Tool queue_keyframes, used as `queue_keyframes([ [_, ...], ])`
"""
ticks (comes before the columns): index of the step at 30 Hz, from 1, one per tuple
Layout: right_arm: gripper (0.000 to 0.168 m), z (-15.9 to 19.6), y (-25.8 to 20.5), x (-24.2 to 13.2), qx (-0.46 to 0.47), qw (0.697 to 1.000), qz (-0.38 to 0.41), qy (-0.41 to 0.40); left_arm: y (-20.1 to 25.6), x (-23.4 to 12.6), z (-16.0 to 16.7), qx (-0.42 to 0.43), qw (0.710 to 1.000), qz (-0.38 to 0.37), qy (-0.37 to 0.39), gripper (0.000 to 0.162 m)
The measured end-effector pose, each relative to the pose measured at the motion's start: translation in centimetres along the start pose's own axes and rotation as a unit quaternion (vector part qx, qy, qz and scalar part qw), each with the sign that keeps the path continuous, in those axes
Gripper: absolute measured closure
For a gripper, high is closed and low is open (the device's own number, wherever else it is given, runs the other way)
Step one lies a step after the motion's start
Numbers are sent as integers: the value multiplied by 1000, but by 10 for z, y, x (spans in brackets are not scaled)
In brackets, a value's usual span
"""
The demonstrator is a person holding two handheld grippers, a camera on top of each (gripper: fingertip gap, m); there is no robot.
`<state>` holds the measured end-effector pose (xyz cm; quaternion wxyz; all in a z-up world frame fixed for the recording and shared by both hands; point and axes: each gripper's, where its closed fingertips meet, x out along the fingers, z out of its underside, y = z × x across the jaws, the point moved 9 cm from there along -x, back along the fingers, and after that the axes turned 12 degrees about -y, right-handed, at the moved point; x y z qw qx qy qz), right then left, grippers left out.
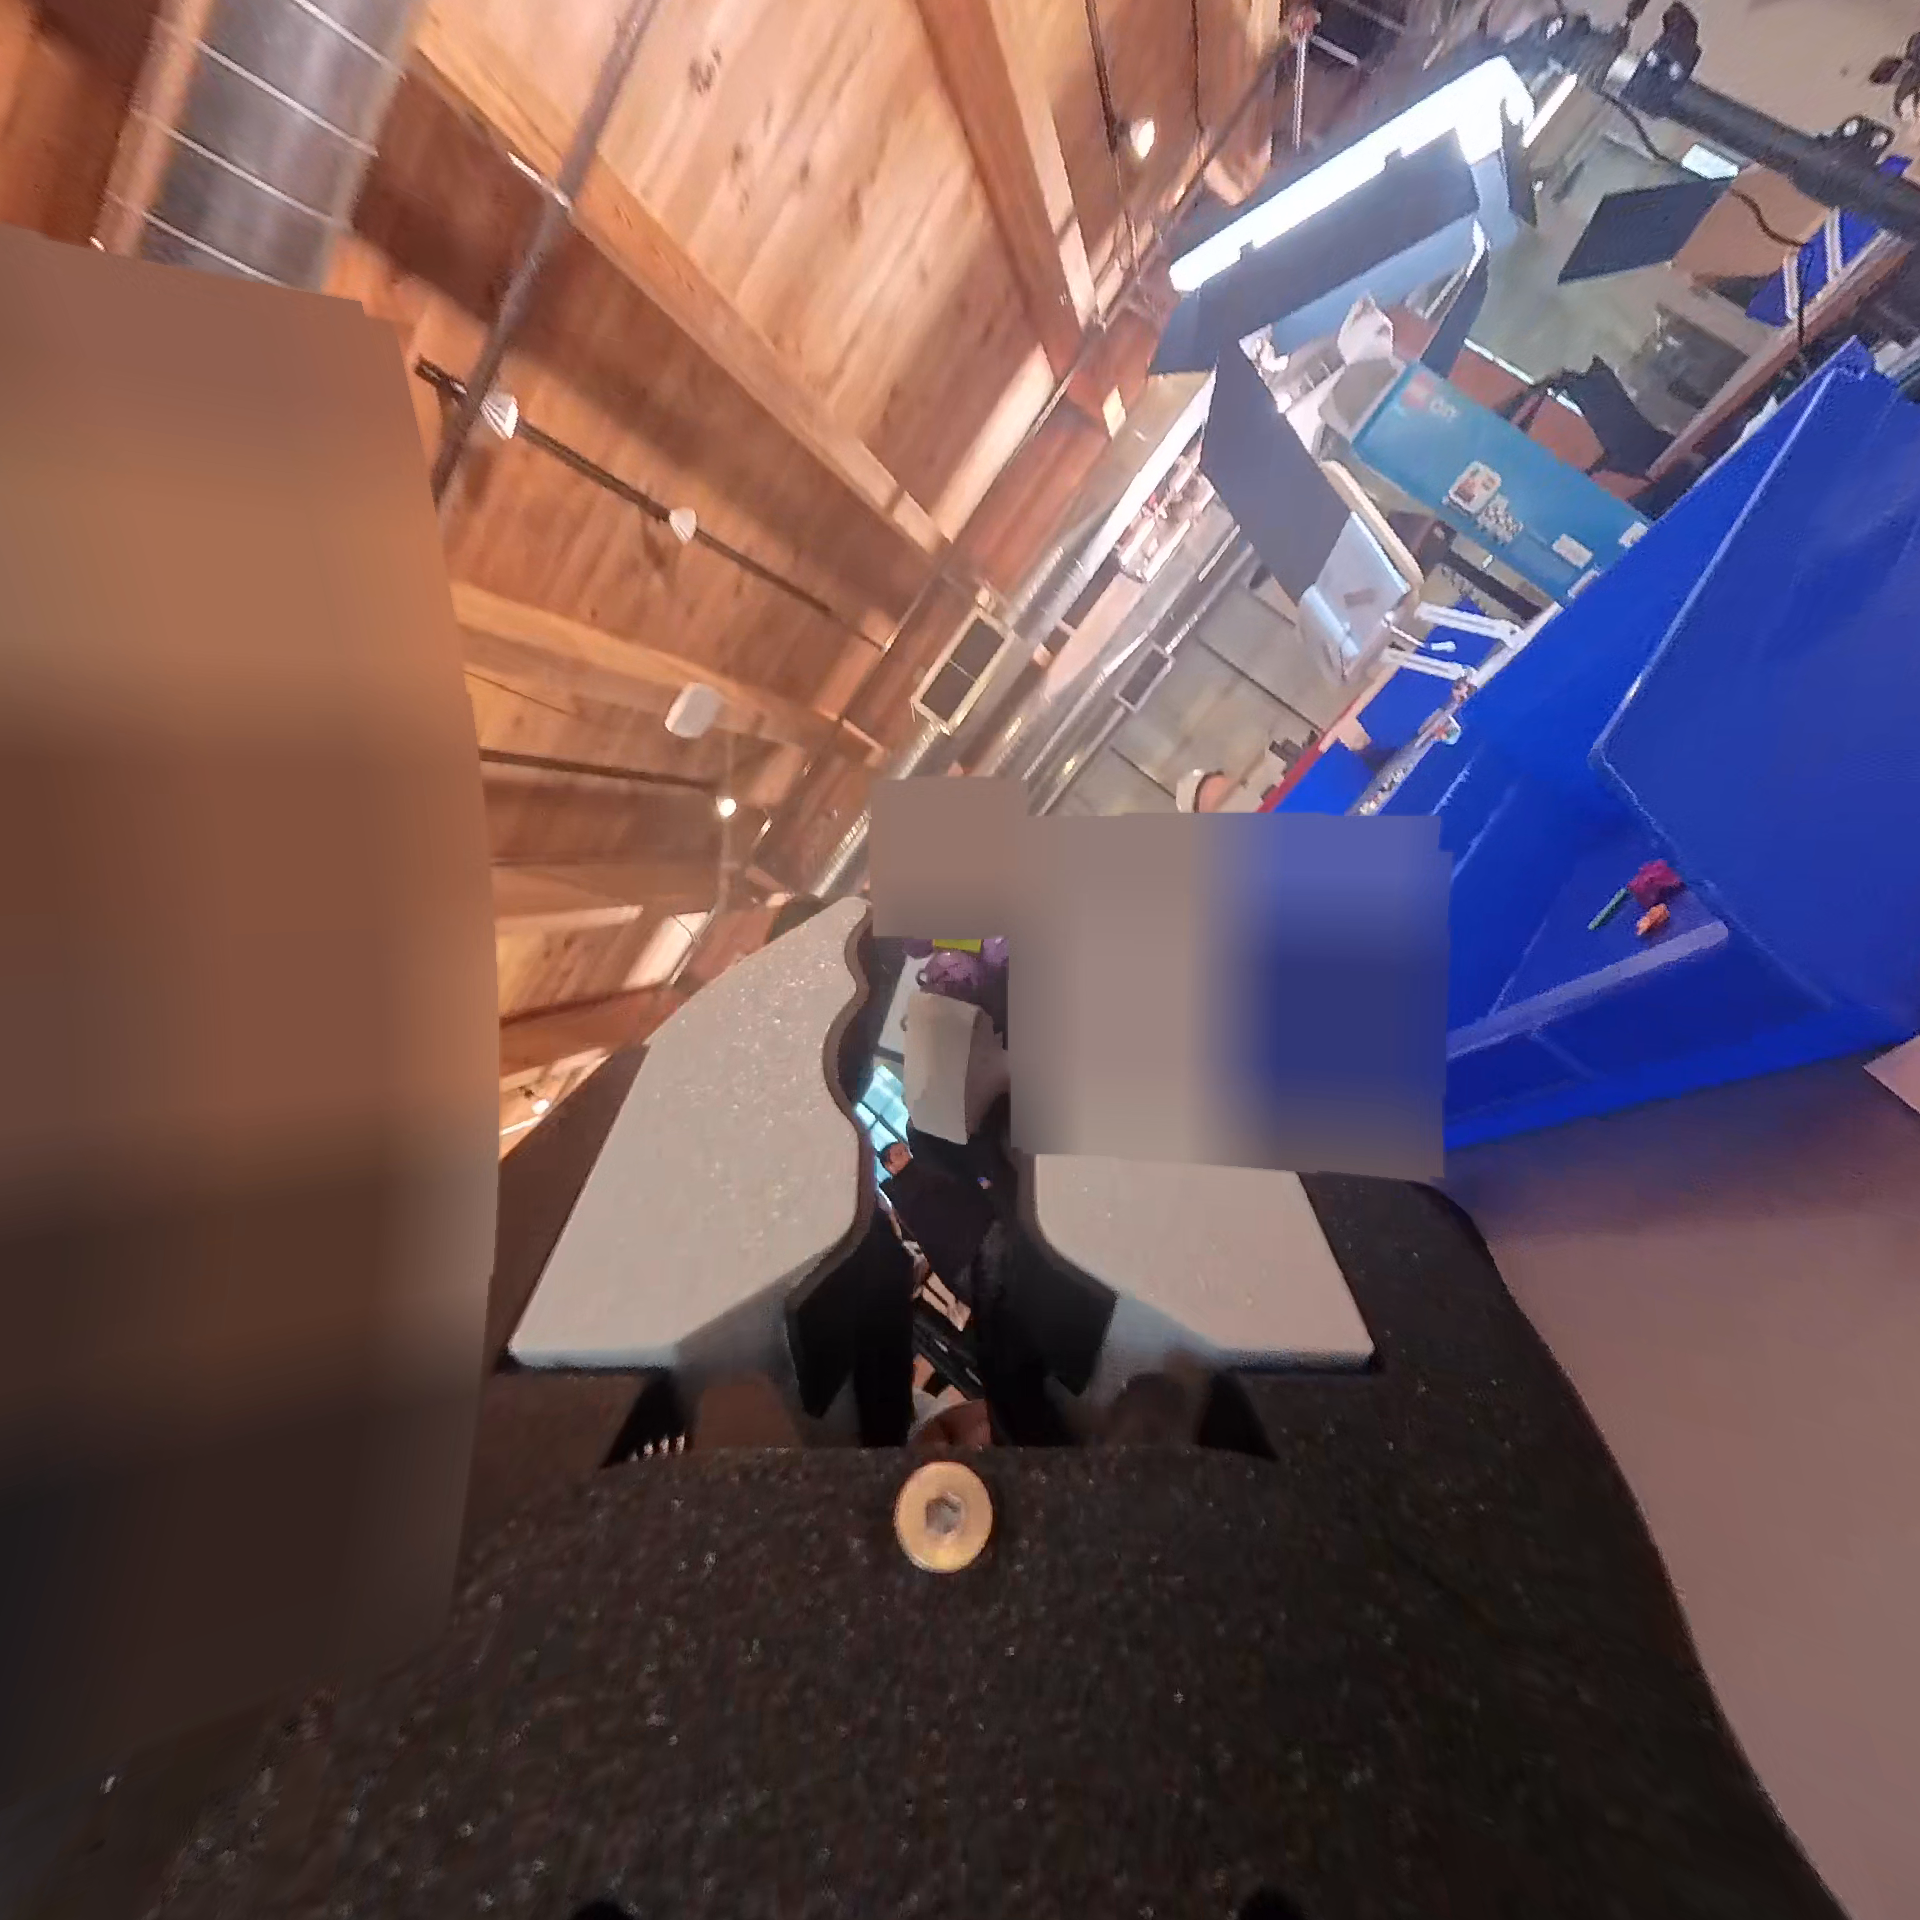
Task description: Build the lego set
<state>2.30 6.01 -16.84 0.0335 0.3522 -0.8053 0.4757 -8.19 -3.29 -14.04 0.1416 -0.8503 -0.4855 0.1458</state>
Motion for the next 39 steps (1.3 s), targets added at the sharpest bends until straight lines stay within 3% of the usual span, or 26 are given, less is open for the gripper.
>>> queue_keyframes([
  [4,149,1,2,-1,-8,1000,12,10,1,2,0,17,1000,-10,-15,143],
  [10,149,2,6,-4,13,998,1,69,10,9,-5,97,989,-104,-27,130],
  [16,149,3,5,-3,15,997,4,80,11,14,-8,95,987,-128,-31,139],
  [29,149,5,5,-3,3,996,18,87,11,17,-6,84,987,-126,-45,142],
  [39,149,5,0,-3,-59,994,90,11,10,9,2,84,993,-82,-32,143],
])
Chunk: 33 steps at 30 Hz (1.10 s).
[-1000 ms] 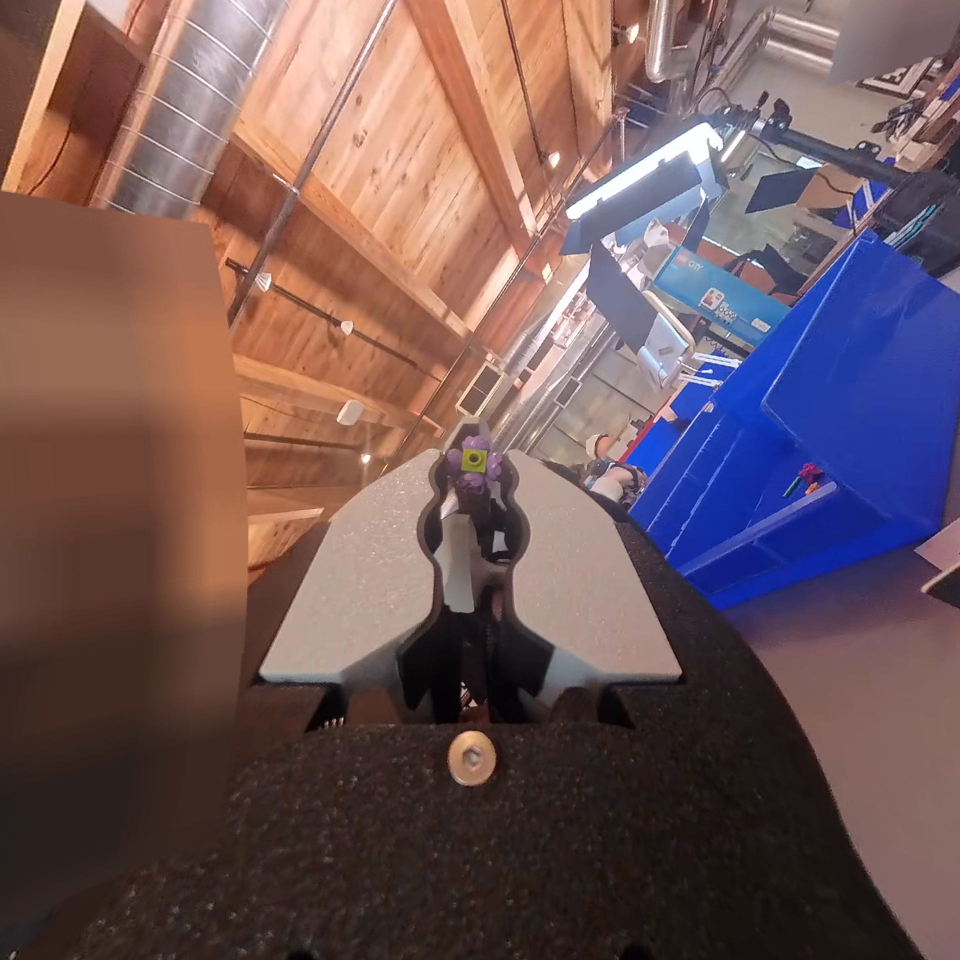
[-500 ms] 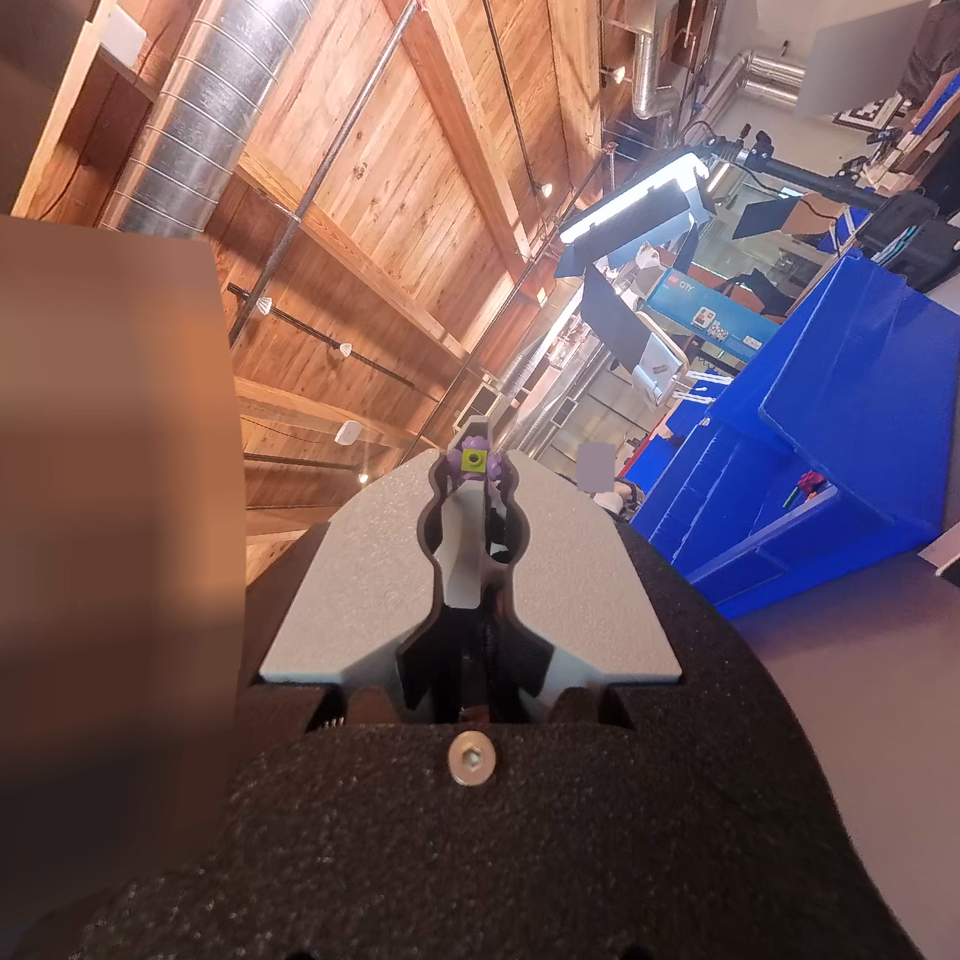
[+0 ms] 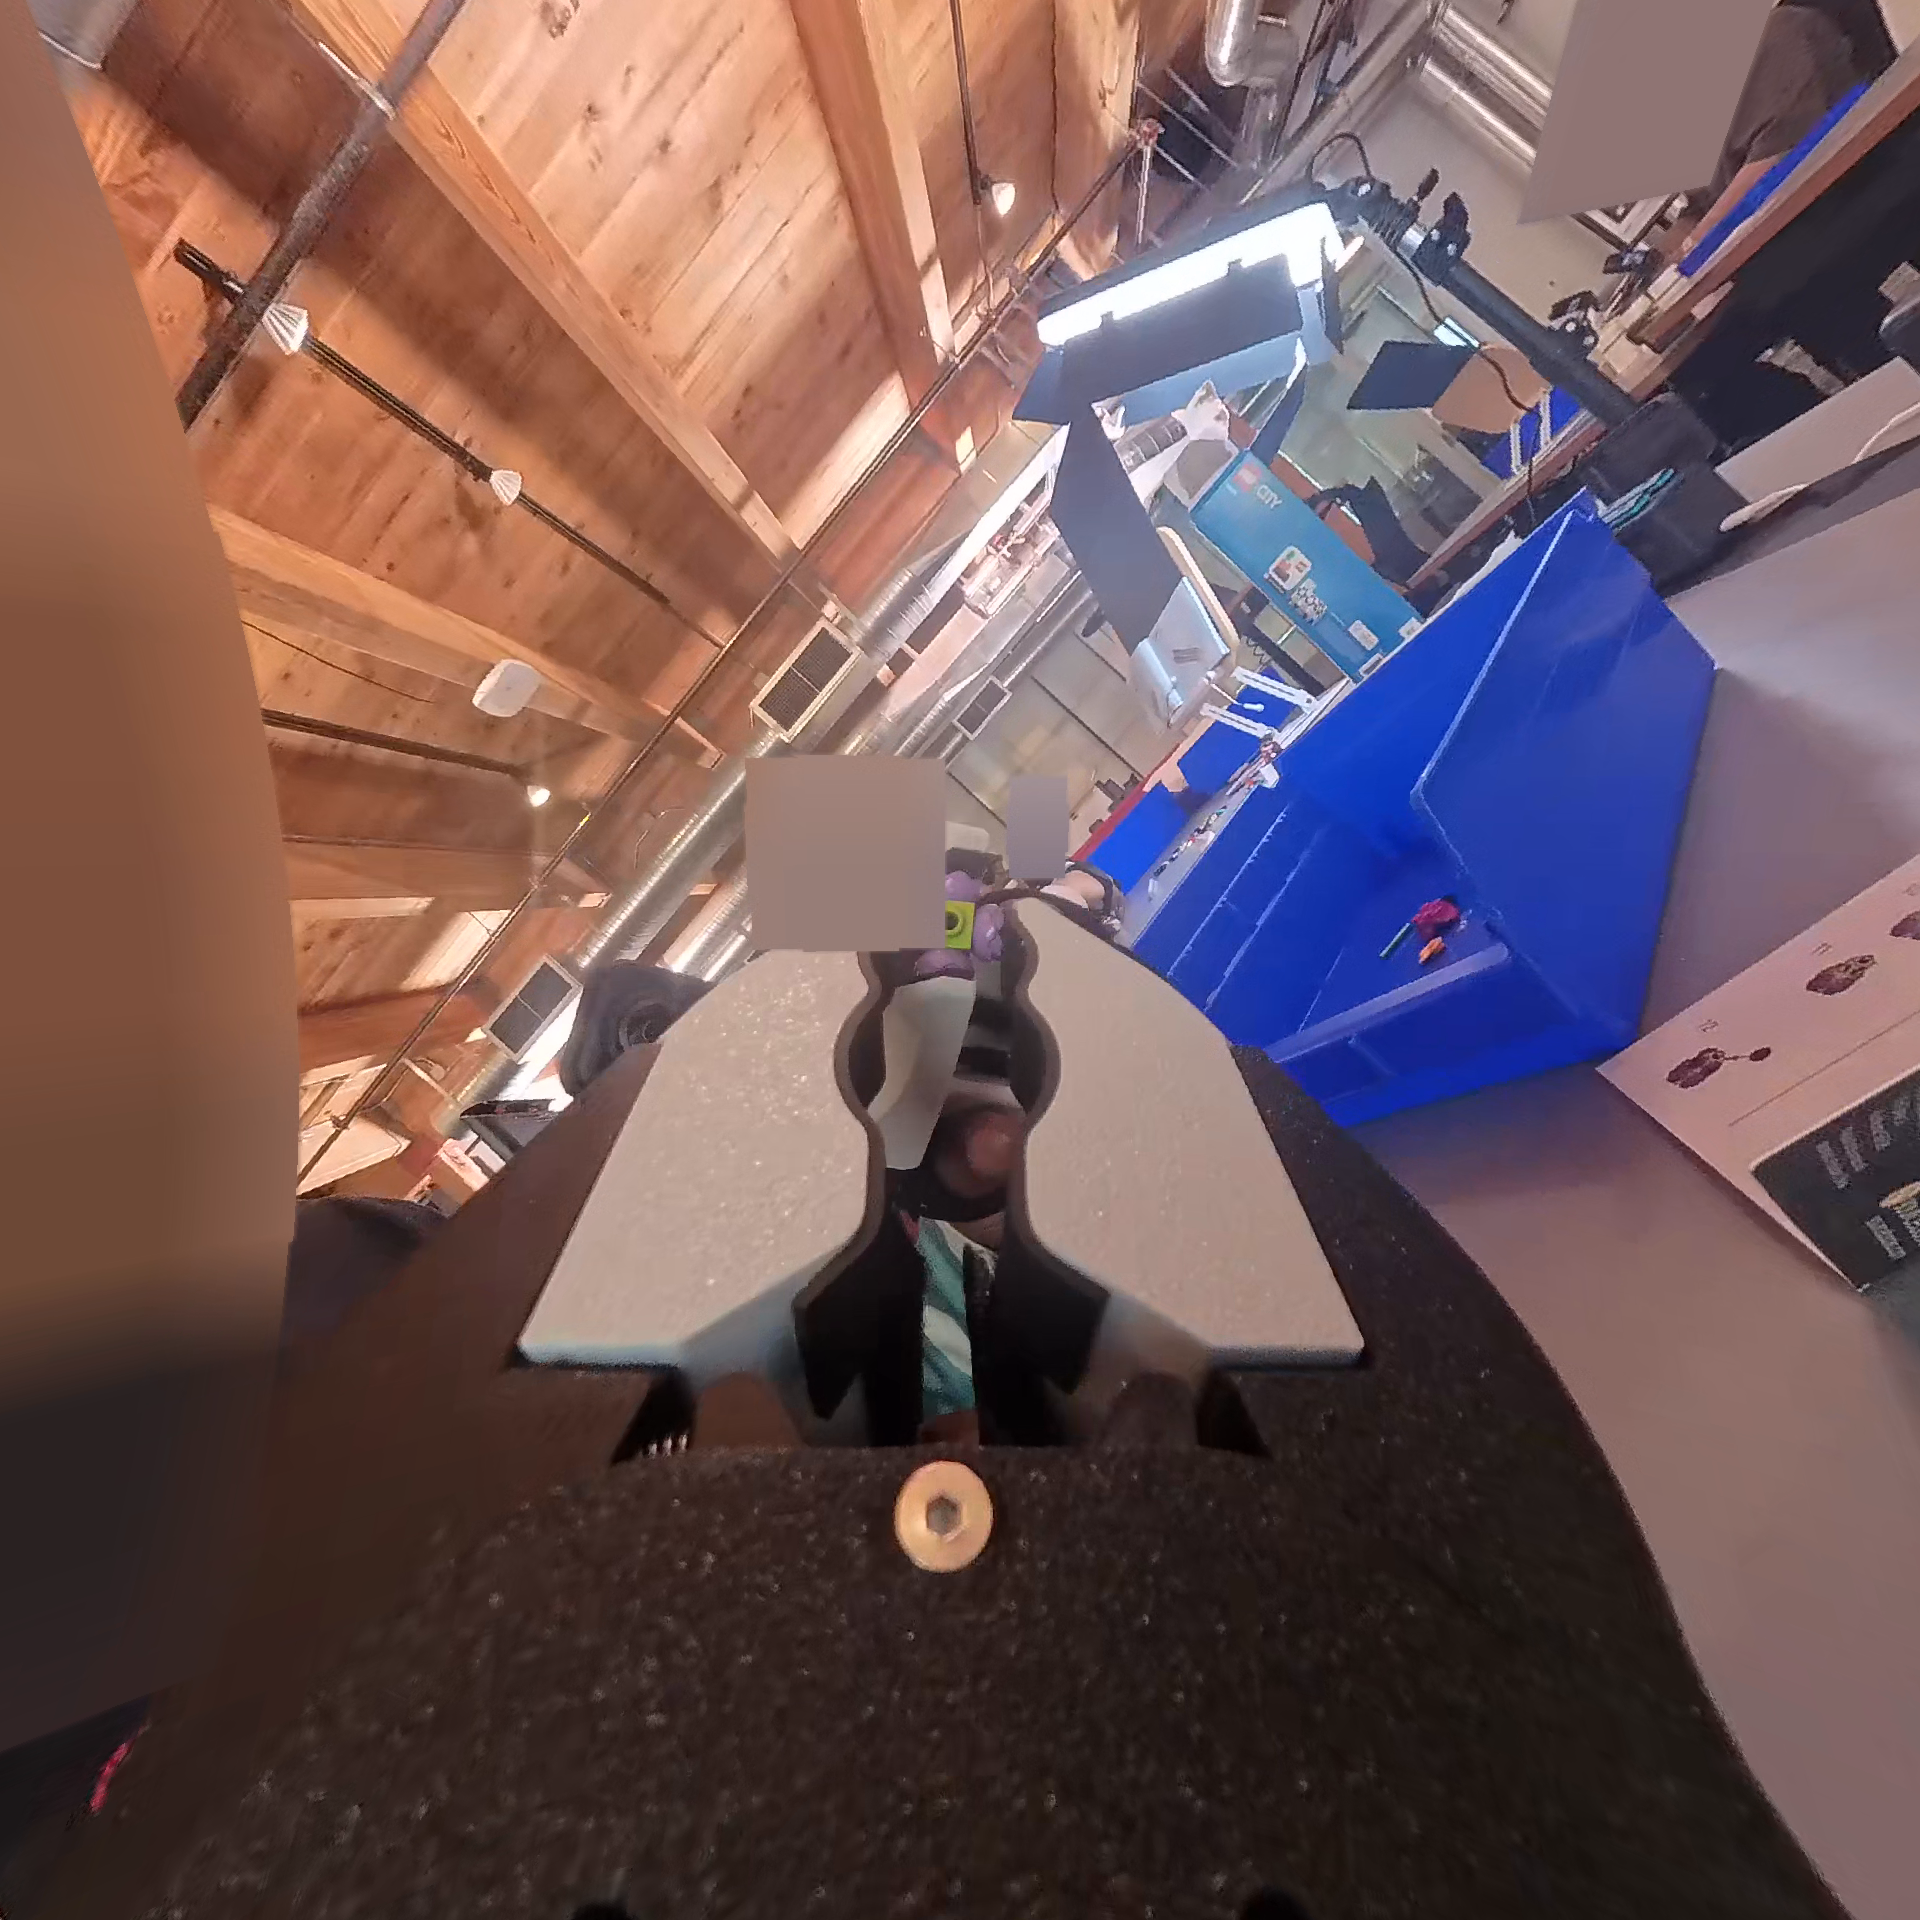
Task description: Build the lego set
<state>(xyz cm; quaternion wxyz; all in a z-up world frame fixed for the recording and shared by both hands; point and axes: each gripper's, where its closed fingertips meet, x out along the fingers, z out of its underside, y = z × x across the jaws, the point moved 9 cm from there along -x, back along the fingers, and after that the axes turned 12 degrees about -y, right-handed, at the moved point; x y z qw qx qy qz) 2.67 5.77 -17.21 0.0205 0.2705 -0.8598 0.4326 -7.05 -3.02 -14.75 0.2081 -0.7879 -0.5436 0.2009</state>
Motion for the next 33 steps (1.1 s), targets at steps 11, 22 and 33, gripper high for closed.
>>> queue_keyframes([
  [11,127,-32,-18,-27,-169,971,48,-163,-24,-28,22,-195,974,9,118,143],
  [22,143,32,11,-41,-277,697,279,-599,-6,-38,41,-282,949,62,130,143],
  [33,147,51,11,-40,-211,690,403,-563,4,-30,41,-195,979,26,60,142],
])
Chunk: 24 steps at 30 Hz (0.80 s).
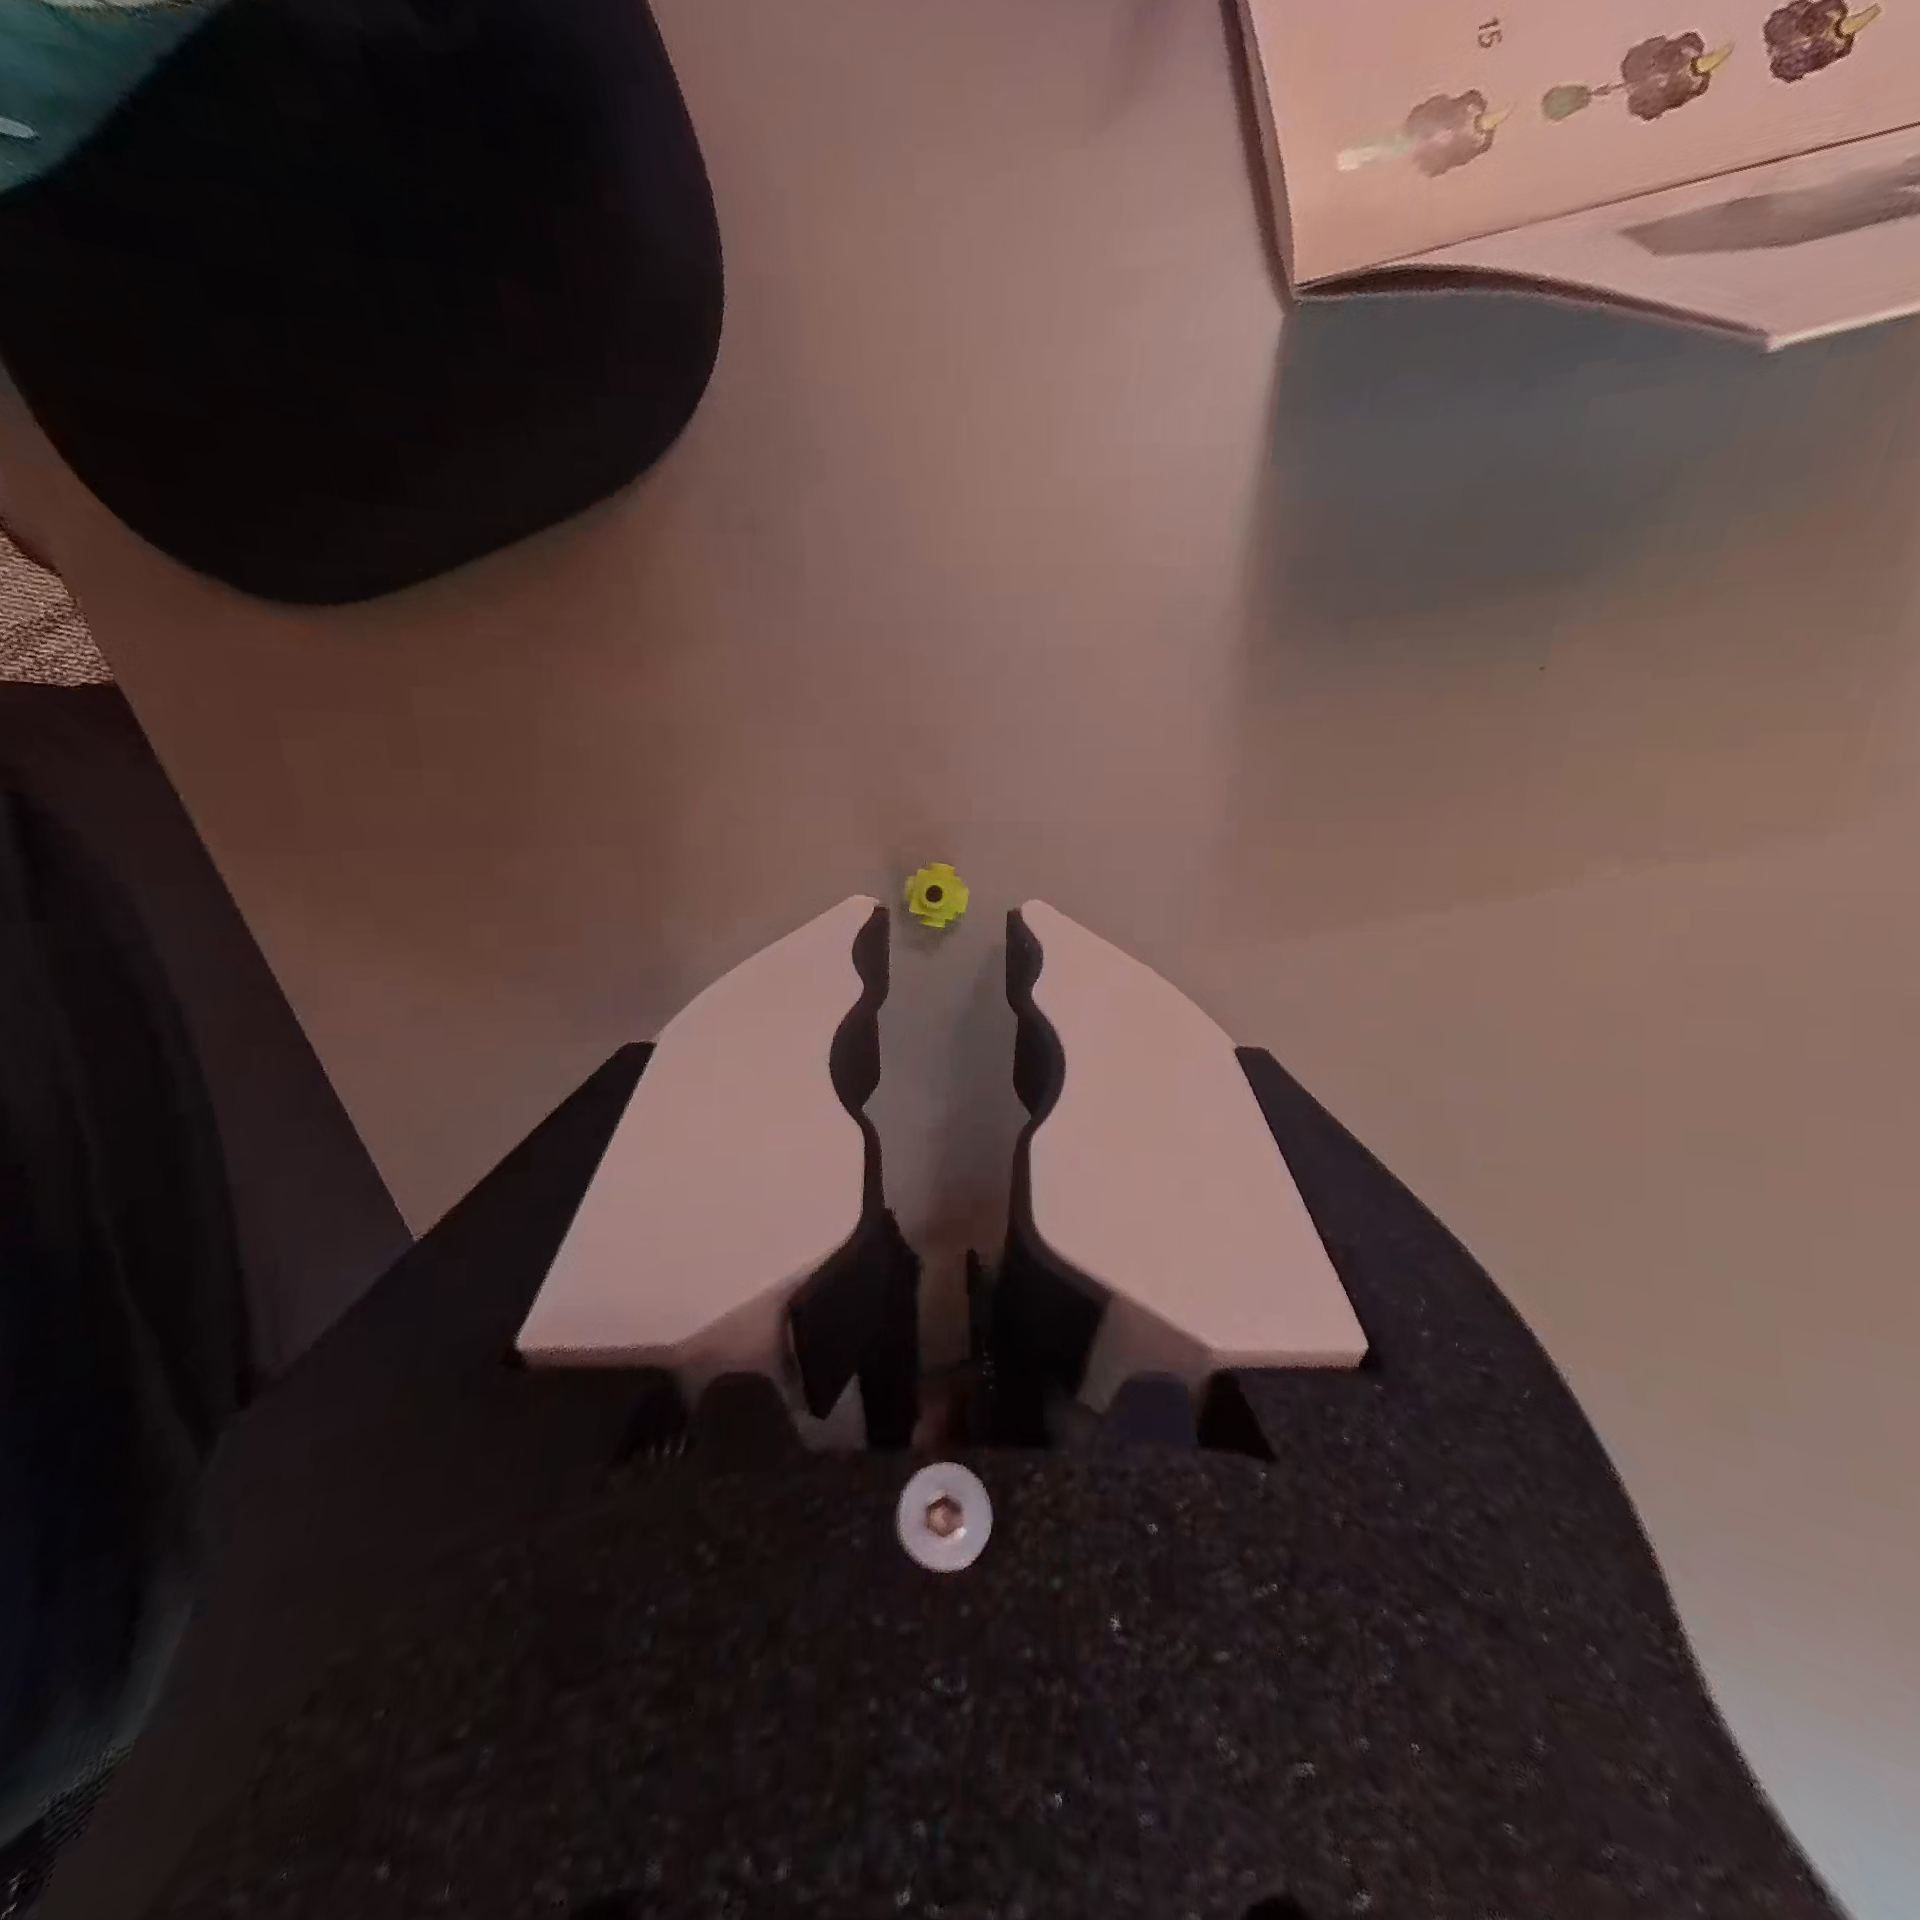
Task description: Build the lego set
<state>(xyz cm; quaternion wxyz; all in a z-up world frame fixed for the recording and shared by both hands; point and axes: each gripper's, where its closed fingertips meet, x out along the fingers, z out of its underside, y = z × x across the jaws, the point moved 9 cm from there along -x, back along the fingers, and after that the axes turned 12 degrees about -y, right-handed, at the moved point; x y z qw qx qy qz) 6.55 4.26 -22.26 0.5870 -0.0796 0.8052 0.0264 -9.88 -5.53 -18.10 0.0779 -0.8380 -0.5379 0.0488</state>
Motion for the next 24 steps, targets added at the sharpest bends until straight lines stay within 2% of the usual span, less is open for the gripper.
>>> queue_keyframes([
  [11,157,-1,-4,6,-8,1000,10,3,0,0,0,-3,1000,9,4,143],
  [13,157,-2,-1,-2,-6,998,-11,55,-1,-1,0,-20,1000,18,16,143],
  [14,157,-3,1,-10,-10,993,-34,108,-2,-2,0,-40,998,32,30,143],
  [16,157,-7,6,-32,-35,958,-101,268,-5,-5,-2,-117,985,97,78,143],
  [18,157,-7,11,-54,-79,892,-138,423,-8,-6,-1,-217,948,198,120,143],
  [19,157,-7,12,-62,-108,858,-131,485,-8,-6,0,-257,925,245,133,143],
  [21,157,-10,10,-71,-150,810,-112,555,-4,-4,2,-293,898,294,146,143],
  [24,157,-24,5,-69,-153,799,-151,562,5,0,4,-279,903,305,120,143],
])
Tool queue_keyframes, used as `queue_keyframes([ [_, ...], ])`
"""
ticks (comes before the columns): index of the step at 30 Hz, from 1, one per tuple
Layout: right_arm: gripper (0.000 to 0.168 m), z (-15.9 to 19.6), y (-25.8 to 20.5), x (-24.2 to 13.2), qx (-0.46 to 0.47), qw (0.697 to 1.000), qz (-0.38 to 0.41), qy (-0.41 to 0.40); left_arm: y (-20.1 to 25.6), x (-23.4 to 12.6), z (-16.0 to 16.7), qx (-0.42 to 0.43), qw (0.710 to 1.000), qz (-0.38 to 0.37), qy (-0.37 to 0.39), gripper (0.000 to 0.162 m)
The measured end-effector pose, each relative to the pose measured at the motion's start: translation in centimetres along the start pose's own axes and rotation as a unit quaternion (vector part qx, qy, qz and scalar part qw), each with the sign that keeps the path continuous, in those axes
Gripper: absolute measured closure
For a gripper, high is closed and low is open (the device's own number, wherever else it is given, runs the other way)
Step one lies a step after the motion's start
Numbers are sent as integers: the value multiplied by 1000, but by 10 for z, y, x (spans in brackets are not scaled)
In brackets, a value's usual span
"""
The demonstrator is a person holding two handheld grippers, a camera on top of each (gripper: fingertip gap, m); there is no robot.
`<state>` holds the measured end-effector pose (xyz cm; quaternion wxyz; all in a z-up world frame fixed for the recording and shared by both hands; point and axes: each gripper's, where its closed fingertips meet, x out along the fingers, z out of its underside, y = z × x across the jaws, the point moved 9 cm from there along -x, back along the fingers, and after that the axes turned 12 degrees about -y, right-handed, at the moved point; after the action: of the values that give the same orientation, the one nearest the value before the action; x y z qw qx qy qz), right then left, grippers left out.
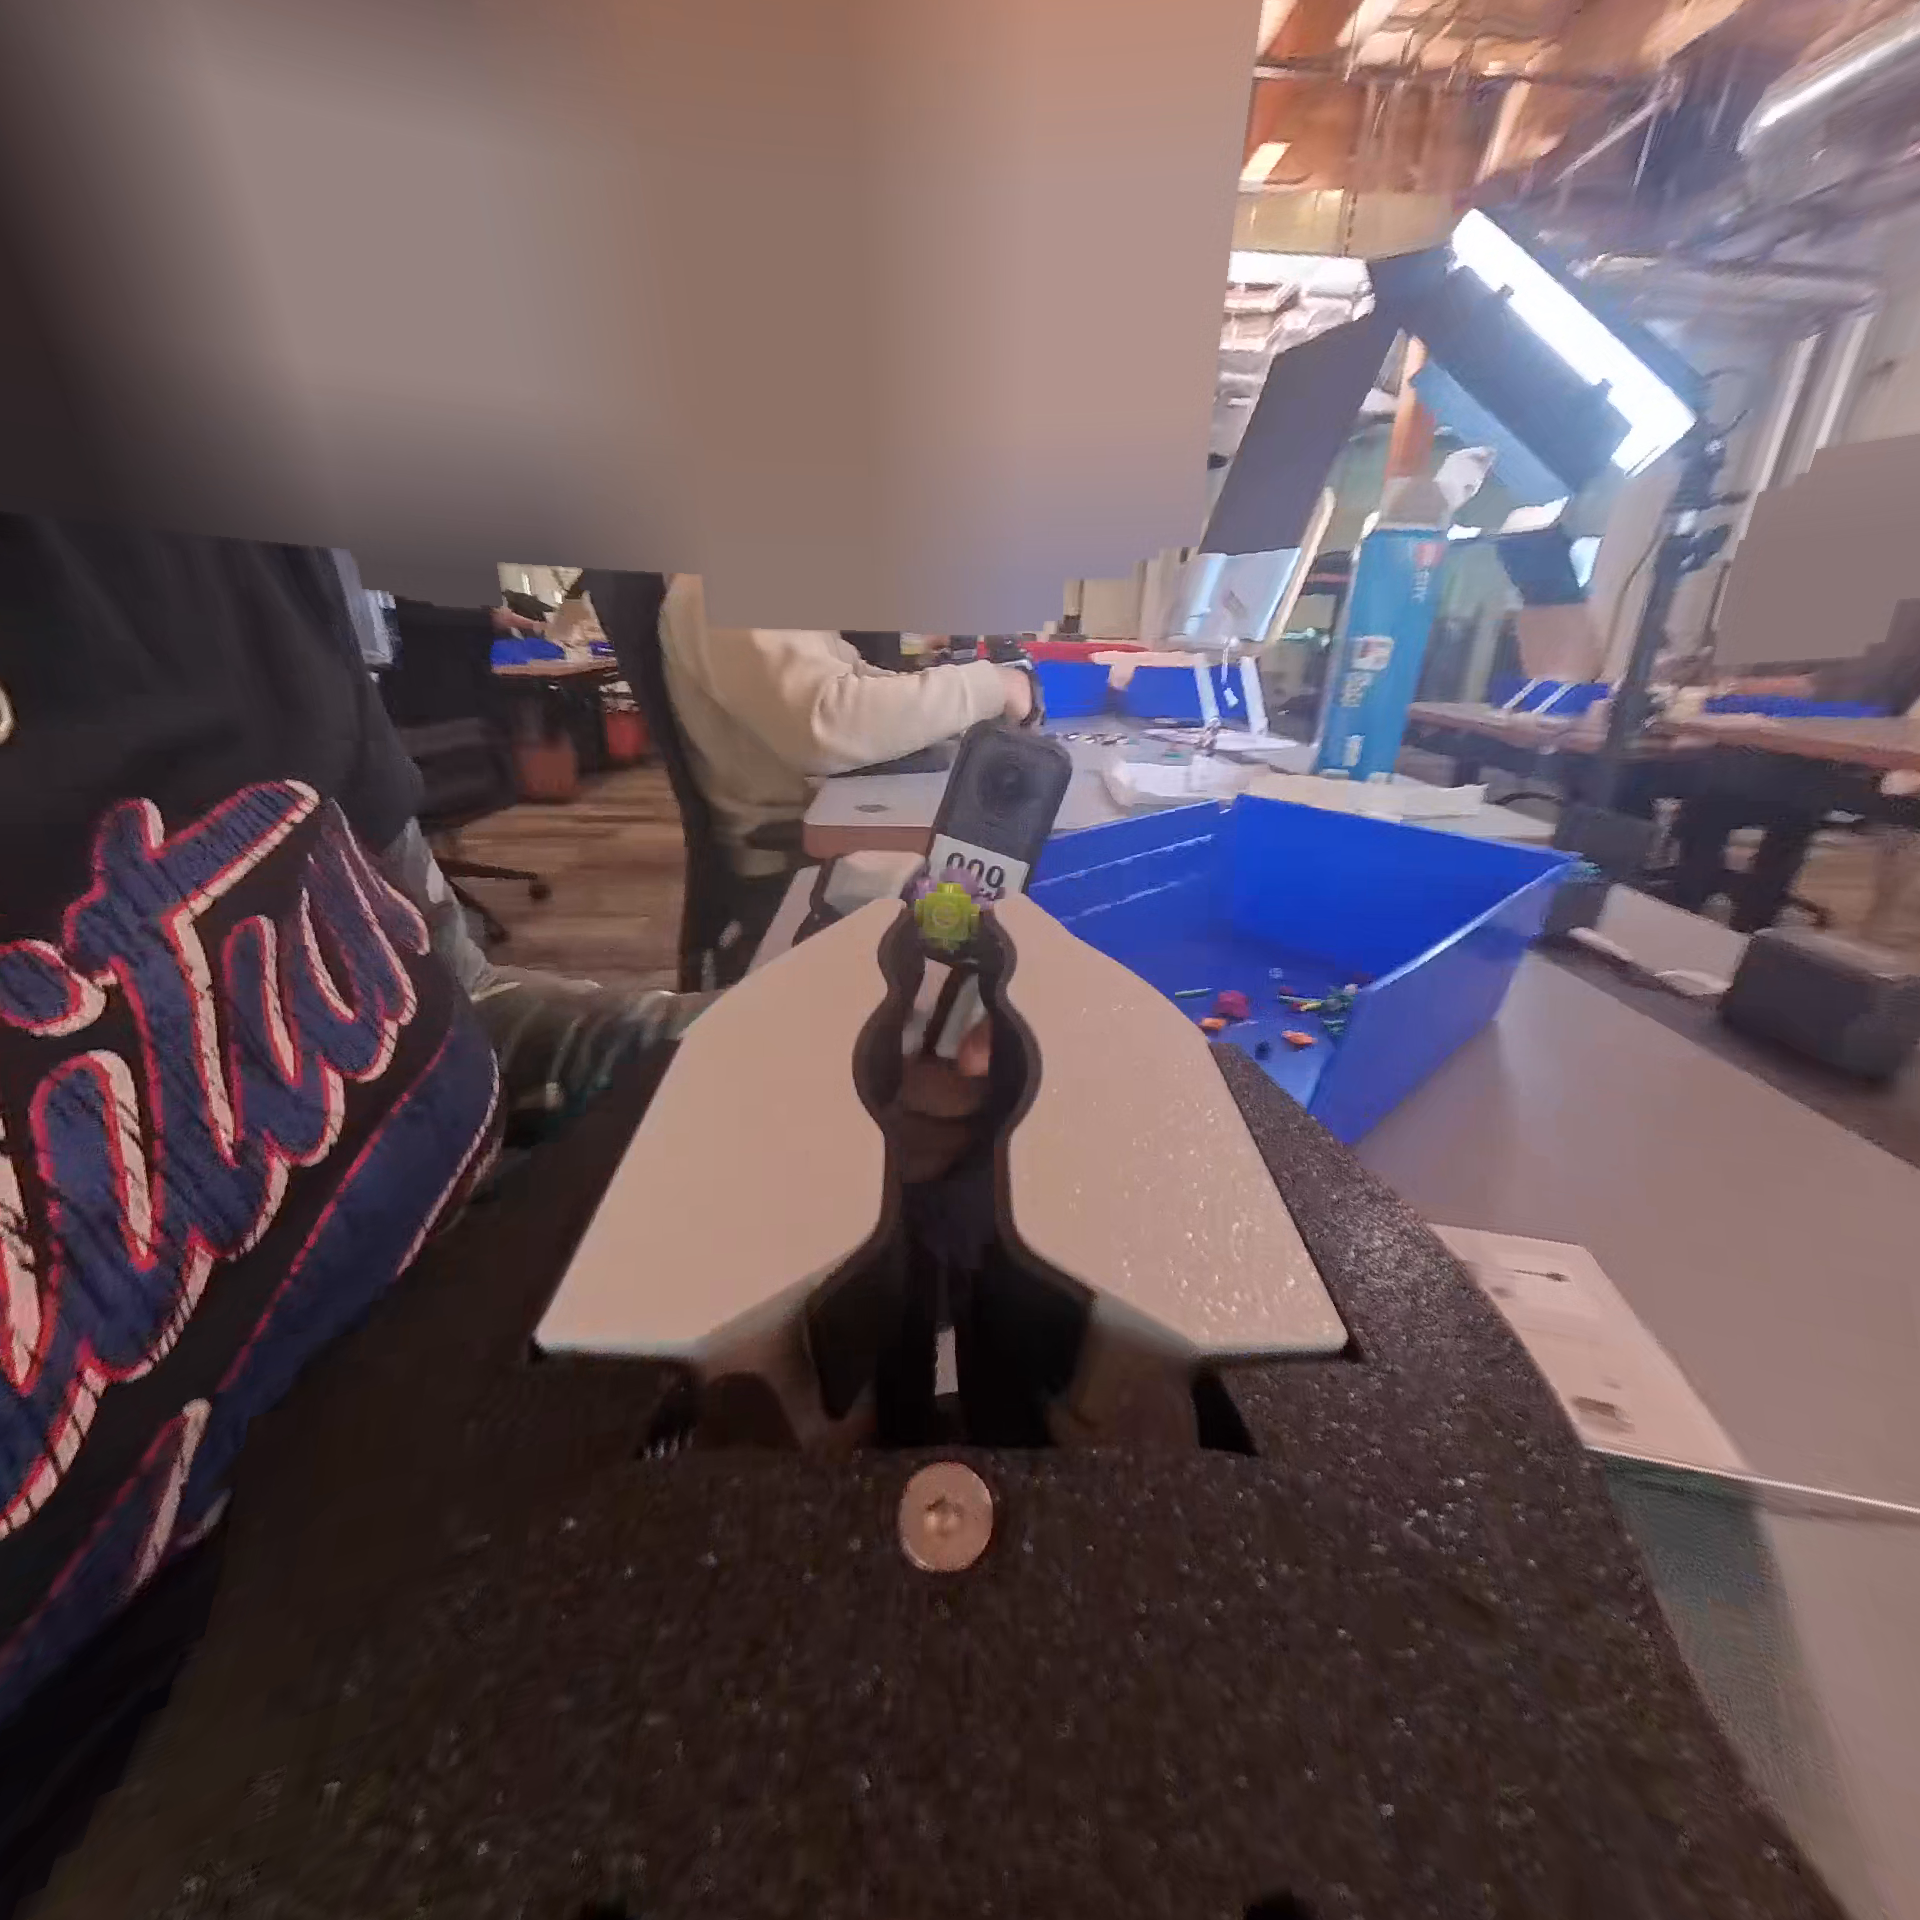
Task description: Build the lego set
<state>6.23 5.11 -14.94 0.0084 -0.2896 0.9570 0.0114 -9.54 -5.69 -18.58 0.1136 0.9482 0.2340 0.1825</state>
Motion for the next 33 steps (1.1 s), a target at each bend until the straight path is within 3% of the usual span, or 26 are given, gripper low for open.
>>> queue_keyframes([
  [10,157,15,-2,18,46,999,23,-17,1,6,5,58,995,-70,-37,143],
  [21,157,19,-2,15,38,998,16,-43,1,10,8,60,994,-66,-66,143],
  [33,157,24,-2,13,56,998,-7,-11,1,12,8,48,995,-55,-72,143],
])
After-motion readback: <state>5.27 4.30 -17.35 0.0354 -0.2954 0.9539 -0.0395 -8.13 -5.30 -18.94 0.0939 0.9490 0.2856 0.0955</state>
